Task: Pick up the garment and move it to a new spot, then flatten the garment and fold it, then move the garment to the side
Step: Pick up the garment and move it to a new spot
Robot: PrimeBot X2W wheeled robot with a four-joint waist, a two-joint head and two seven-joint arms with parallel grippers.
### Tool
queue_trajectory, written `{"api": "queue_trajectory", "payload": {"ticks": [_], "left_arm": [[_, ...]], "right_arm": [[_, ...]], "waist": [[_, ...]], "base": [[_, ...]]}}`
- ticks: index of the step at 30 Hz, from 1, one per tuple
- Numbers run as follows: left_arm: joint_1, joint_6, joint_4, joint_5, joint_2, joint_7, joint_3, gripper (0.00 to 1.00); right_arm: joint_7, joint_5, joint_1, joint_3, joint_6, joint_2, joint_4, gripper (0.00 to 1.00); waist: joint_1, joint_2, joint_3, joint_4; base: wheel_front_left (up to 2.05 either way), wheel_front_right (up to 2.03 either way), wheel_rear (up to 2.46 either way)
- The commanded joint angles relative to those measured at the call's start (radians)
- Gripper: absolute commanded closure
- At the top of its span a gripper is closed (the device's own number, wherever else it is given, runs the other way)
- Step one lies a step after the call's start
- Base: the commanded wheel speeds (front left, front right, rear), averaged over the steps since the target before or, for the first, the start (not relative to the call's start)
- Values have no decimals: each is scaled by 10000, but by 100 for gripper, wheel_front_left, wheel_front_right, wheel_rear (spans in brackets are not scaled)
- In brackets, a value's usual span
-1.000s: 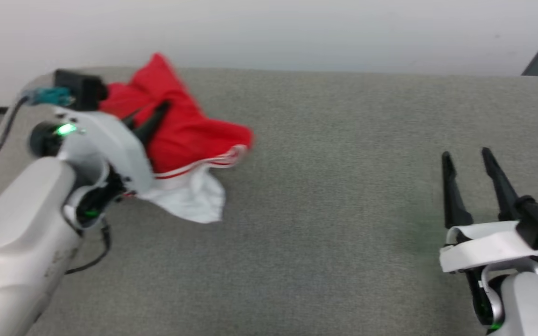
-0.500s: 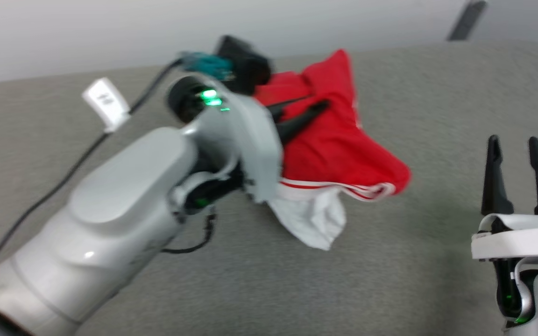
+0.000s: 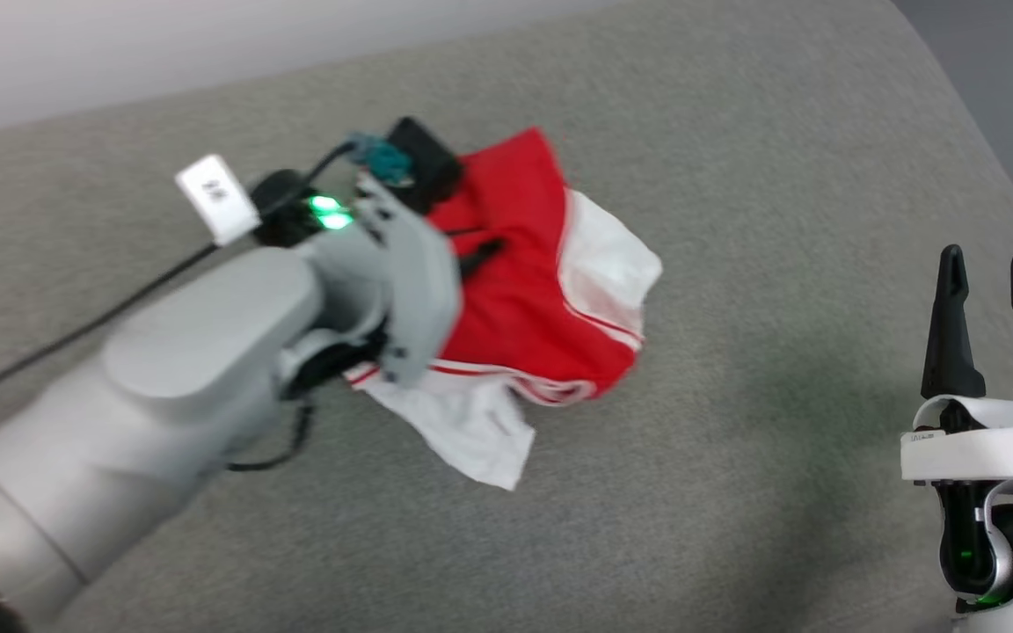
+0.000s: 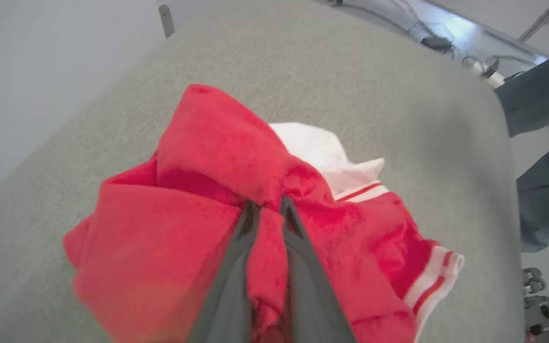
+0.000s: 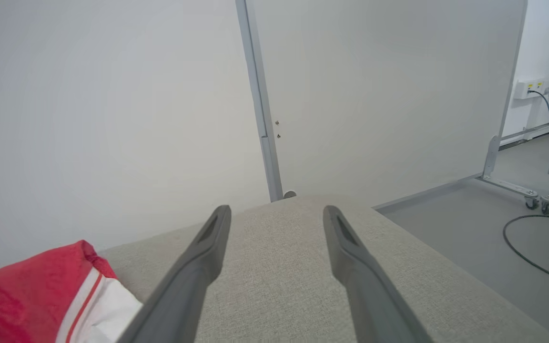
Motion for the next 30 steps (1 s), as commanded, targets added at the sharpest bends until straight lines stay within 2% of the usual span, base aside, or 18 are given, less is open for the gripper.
{"api": "queue_trajectory", "payload": {"ticks": [1, 7, 19, 23, 27, 28, 29, 30], "left_arm": [[-93, 10, 166, 260, 151, -8, -57, 100], [258, 10, 478, 651, 309, 619, -152, 100], [1199, 20, 494, 1961, 630, 2771, -349, 100], [1347, 30, 453, 2254, 700, 2919, -402, 100], [1147, 44, 483, 2245, 573, 2611, -406, 100], [1067, 44, 455, 2273, 518, 2500, -383, 87], [999, 44, 429, 2266, 463, 2367, -371, 63], [912, 43, 417, 2196, 399, 2169, -359, 21]], "right_arm": [[-4, 78, -153, 51, -10, 39, -29, 0], [-4, 308, -267, 140, -10, 36, -21, 0], [-4, 766, -508, 546, -10, 35, -72, 0], [-3, 741, -539, 684, -10, 34, -21, 0], [-3, 517, -661, 799, -12, 36, -31, 0], [-3, 440, -684, 801, -10, 34, -38, 0], [-3, 382, -686, 797, -10, 34, -35, 0], [-3, 294, -681, 785, -10, 31, -20, 0]], "waist": [[0, 0, 510, -518], [0, 0, 695, -604], [0, 0, 1448, -950], [0, 0, 1582, -902], [0, 0, 1518, -601], [0, 0, 1471, -485], [0, 0, 1404, -359], [0, 0, 1323, -213]], "base": [[0, 0, 0], [0, 0, 0], [0, 0, 0], [0, 0, 0], [0, 0, 0], [0, 0, 0], [0, 0, 0], [0, 0, 0]]}}
